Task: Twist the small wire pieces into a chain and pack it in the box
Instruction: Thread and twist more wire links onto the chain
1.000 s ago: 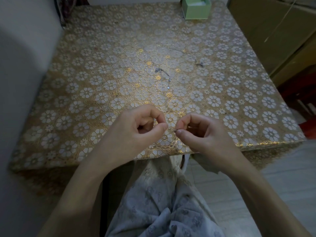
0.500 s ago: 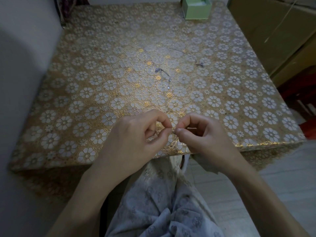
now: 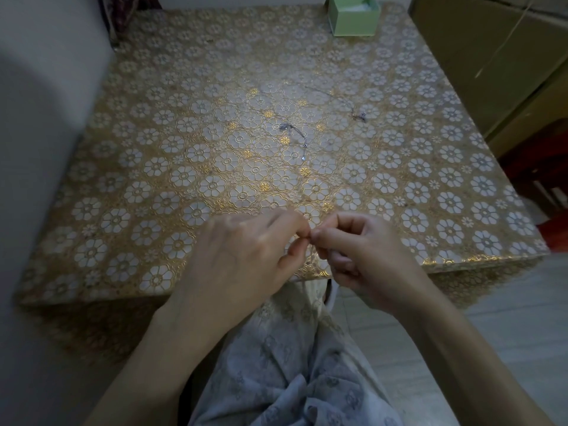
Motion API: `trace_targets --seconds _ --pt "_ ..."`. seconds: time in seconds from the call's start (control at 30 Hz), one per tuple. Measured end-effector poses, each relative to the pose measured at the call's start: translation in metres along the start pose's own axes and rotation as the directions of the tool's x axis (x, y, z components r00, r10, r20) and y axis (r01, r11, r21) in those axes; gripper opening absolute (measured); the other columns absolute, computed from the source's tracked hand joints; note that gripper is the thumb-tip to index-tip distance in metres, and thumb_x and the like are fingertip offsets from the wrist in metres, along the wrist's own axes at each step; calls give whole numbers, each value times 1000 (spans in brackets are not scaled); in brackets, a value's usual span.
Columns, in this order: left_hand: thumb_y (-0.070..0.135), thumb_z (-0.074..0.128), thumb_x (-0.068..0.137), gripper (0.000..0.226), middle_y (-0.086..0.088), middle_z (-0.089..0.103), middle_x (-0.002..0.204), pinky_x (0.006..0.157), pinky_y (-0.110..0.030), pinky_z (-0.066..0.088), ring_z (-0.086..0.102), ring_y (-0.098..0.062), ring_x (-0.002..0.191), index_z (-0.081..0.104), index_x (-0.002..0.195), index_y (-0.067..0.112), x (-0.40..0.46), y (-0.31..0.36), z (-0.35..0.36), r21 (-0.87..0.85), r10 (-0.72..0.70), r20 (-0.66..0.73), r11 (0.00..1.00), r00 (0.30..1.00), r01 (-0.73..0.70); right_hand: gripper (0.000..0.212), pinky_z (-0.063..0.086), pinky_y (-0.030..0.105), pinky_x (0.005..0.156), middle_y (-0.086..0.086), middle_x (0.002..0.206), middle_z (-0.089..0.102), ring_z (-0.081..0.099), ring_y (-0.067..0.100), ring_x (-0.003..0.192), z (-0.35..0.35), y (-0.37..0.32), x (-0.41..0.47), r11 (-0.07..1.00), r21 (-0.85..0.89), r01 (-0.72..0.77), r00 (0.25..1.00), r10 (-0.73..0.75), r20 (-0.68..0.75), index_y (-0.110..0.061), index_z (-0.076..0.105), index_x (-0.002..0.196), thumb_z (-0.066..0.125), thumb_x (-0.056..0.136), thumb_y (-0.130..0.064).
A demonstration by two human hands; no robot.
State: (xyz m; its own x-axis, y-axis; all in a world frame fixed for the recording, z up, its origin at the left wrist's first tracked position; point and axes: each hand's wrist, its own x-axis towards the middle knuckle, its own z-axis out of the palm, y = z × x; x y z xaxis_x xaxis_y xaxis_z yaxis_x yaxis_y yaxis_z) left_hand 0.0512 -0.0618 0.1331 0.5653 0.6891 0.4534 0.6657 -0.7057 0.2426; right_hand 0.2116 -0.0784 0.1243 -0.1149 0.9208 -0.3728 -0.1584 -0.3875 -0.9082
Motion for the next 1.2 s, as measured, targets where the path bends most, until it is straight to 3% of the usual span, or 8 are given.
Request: trace_targets --seconds 0.3,0.53,0.7,0.8,1.0,1.2 --pt "21 57 82 13 7 58 59 39 -27 39 49 -16 42 65 73 16 2 -12 6 74 18 -27 997 999 -16 23 25 16 35 2 53 46 29 6 37 5 -6 11 994 35 -104 994 103 28 -9 50 65 55 84 1" --pt "21 58 81 11 6 55 58 37 -27 41 48 -17 41 65 76 15 4 -20 14 56 25 -27 998 999 -23 22 34 21 39 -4 50 47 35 6 39 5 -9 22 982 -166 -88 996 88 -3 -11 55 65 58 83 -1" --pt "22 55 80 15 16 27 64 38 -21 38 34 -6 44 66 75 14 6 -23 15 -36 4 -50 999 999 -6 12 38 24 43 1 61 49 41 7 45 8 -7 23 959 -282 7 999 -20 -44 -10 57 70 61 79 -2" --pt "24 54 80 16 19 19 60 37 -22 40 30 -3 46 66 76 15 5 -24 16 -67 -33 -55 997 998 29 10 41 30 47 2 61 52 45 13 46 8 -4 24 940 -337 60 994 -87 -66 -11 58 70 61 76 -4" --pt "30 51 81 18 19 19 50 38 -23 38 26 8 44 64 76 18 2 -26 17 -184 -176 -51 969 983 164 7 50 34 50 4 63 62 47 10 40 10 -7 22 948 -298 113 991 -128 -31 -5 60 76 57 81 -1" --pt "37 50 80 11 11 24 49 42 -28 36 30 -5 43 53 82 26 2 -24 17 -332 -261 -27 913 965 238 17 47 27 43 1 55 63 44 15 34 11 -9 20 976 -187 114 992 -120 -24 -7 54 70 55 83 4"
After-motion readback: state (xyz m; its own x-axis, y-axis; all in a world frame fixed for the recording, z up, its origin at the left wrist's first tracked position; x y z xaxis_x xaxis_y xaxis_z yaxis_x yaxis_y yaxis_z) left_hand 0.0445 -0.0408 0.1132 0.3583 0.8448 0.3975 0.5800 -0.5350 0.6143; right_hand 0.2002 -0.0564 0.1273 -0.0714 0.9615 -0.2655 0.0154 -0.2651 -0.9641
